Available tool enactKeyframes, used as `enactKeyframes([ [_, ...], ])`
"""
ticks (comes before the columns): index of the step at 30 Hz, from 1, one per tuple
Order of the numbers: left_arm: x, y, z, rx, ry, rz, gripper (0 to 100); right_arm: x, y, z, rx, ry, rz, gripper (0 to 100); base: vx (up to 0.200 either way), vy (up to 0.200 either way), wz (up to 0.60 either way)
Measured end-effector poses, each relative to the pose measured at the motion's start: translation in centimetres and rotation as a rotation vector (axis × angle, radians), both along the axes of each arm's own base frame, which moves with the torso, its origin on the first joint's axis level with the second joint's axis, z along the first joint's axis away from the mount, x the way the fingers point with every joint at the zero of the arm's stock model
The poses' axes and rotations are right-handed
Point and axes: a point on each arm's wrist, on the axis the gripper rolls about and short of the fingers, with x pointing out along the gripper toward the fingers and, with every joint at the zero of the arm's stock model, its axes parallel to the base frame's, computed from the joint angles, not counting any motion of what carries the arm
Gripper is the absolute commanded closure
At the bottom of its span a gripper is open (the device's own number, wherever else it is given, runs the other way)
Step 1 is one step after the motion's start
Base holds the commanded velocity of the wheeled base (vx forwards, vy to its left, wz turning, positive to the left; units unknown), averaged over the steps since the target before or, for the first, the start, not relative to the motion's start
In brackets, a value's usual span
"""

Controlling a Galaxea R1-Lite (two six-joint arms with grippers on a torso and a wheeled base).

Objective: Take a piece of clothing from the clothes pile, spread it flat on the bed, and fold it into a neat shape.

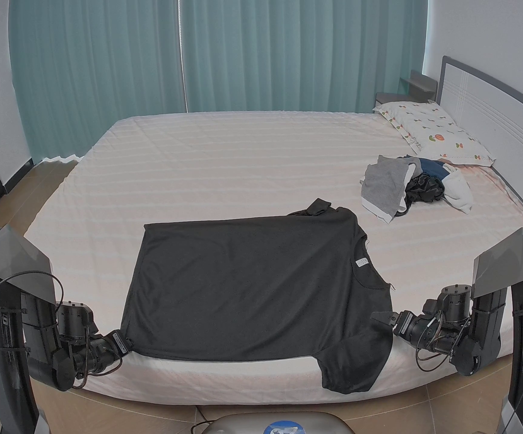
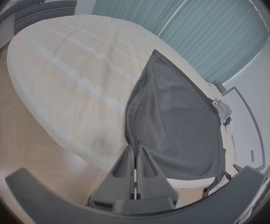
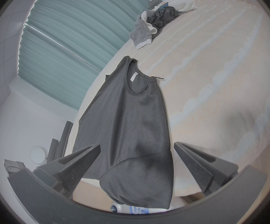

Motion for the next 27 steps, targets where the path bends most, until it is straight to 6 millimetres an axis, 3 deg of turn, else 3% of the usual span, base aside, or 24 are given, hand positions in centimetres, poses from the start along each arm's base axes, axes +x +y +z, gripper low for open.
enactKeyframes([
  [1,0.0,0.0,0.0,0.0,0.0,0.002,100,0.1,0.0,0.0,-0.004,-0.001,0.0,0,0.0,0.0,0.0],
  [2,0.0,0.0,0.0,0.0,0.0,0.002,100,0.2,-0.1,-0.1,-0.008,0.0,0.0,100,0.0,0.0,0.0],
  [22,0.2,0.2,0.1,-0.052,-0.005,0.036,100,4.8,-1.1,0.2,-0.024,-0.053,-0.052,100,0.0,0.0,0.0],
  [23,0.3,0.2,0.1,-0.053,-0.006,0.036,100,4.9,-1.1,0.3,-0.023,-0.058,-0.053,0,0.0,0.0,0.0],
  [27,0.3,0.2,0.1,-0.053,-0.008,0.036,100,5.7,-1.1,0.5,-0.018,-0.086,-0.056,0,0.0,0.0,0.0],
])
